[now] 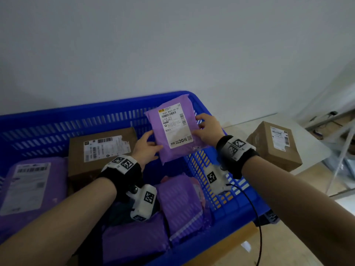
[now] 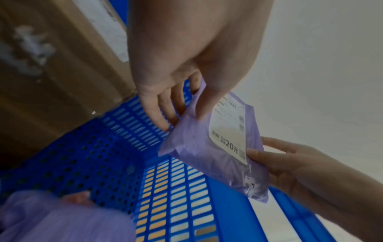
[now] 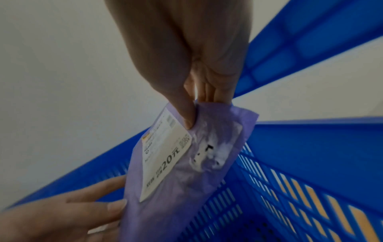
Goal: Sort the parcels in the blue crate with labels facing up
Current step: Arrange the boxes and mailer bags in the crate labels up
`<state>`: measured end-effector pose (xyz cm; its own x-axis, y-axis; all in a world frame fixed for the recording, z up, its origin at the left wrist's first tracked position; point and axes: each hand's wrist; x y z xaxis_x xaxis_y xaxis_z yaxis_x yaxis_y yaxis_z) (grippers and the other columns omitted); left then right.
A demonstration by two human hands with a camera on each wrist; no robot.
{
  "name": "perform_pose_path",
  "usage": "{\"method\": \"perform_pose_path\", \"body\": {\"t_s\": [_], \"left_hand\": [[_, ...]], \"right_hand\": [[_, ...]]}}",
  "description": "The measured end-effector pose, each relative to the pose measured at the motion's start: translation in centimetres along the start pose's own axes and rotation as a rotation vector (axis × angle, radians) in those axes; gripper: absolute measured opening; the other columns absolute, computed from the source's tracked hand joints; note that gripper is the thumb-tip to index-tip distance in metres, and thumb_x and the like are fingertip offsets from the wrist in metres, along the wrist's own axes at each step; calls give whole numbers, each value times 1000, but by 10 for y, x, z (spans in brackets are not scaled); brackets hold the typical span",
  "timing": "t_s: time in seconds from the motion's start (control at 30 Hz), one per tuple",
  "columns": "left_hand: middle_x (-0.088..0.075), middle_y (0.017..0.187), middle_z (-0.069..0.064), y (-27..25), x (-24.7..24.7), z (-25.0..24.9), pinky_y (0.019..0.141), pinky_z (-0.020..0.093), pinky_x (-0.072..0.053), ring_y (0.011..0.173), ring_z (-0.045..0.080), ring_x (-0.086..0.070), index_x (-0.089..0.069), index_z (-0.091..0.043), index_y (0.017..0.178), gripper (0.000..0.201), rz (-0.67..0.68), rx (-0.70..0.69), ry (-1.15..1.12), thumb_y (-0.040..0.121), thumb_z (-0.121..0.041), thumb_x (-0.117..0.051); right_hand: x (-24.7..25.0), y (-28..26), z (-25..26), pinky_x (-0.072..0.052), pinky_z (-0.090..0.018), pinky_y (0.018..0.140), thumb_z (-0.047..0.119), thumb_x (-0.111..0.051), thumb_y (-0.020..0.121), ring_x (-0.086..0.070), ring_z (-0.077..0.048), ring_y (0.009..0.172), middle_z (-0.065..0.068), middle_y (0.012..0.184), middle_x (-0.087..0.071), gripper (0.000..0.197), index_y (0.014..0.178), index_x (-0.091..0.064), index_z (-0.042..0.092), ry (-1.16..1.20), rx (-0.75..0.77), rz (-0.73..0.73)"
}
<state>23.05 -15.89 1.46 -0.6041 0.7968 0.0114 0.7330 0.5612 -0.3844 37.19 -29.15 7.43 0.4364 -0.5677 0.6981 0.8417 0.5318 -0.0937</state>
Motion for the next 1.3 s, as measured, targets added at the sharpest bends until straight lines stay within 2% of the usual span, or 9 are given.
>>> {"method": "perform_pose_path", "body": {"t_s": [0.2, 0.3, 0.37, 0.47, 0.63, 0.8, 0.97, 1.17, 1.3], "left_hand": [[-58, 91, 6, -1, -4, 35, 78, 41, -54, 90, 23, -58, -27, -24, 147, 79, 25, 63, 69, 83, 11, -58], [-56, 128, 16, 2, -8, 47, 95, 48, -50, 116, 31, -56, -20, -27, 149, 91, 59, 81, 75, 79, 15, -58], [-49, 139, 14, 8, -9, 59, 100, 51, -46, 125, 30, -50, -17, -28, 150, 94, 56, 70, 103, 77, 13, -59], [-48, 140, 13, 19, -8, 70, 102, 48, -46, 125, 29, -50, -13, -32, 150, 99, 37, 88, 145, 72, 7, -59], [-48, 139, 11, 37, -9, 83, 101, 39, -46, 124, 31, -50, -2, -36, 151, 99, 53, 196, 190, 80, 1, -61], [-43, 145, 9, 58, -14, 104, 110, 39, -37, 130, 26, -45, -3, -32, 152, 96, -9, 212, 156, 83, -7, -66], [-42, 145, 6, 74, -21, 117, 107, 31, -35, 129, 24, -45, -2, -32, 151, 96, 8, 234, 167, 83, -22, -69], [-45, 143, 8, 86, -28, 125, 97, 21, -33, 126, 23, -47, -8, -30, 151, 91, 23, 276, 213, 84, -13, -67], [-48, 139, 10, 88, -29, 127, 97, 24, -37, 125, 25, -48, -15, -24, 150, 83, 1, 272, 261, 85, -8, -64]], "right_hand": [[-33, 5, -15, -52, -35, 82, 13, -75, 73, -61, -30, 104, -11, 115, -63, 48, 117, -56, 8, -257, -51, 182], [-47, 11, -28, -52, -33, 81, 13, -77, 72, -62, -29, 104, -11, 115, -65, 45, 112, -59, 6, -279, -103, 245], [-57, 16, -35, -52, -34, 82, 12, -76, 73, -62, -30, 105, -13, 114, -65, 42, 111, -61, 4, -305, -114, 277], [-75, 26, -46, -53, -33, 83, 10, -74, 74, -63, -30, 104, -14, 113, -66, 40, 111, -62, 2, -328, -116, 318], [-105, 49, -66, -55, -34, 83, 11, -74, 72, -64, -28, 101, -11, 110, -68, 40, 110, -64, 5, -322, -176, 367], [-131, 65, -80, -50, -40, 93, 9, -70, 77, -56, -32, 115, -16, 124, -58, 55, 127, -47, 7, -331, -197, 364], [-148, 78, -92, -48, -42, 97, 8, -62, 85, -53, -33, 119, -19, 129, -52, 60, 136, -31, 5, -397, -234, 443], [-154, 86, -107, -48, -39, 97, 12, -65, 84, -53, -31, 118, -18, 130, -52, 57, 133, -37, 4, -477, -265, 501], [-156, 86, -115, -47, -39, 98, 16, -67, 83, -51, -32, 120, -18, 133, -49, 65, 136, -32, 4, -508, -288, 565]]}}
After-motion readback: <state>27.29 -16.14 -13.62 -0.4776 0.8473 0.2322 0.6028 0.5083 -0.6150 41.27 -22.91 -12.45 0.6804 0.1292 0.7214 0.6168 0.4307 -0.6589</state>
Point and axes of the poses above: each hand's wrist, its own y-axis towards the middle knuckle, its own x-axis out of the back of the hand, z = x × y
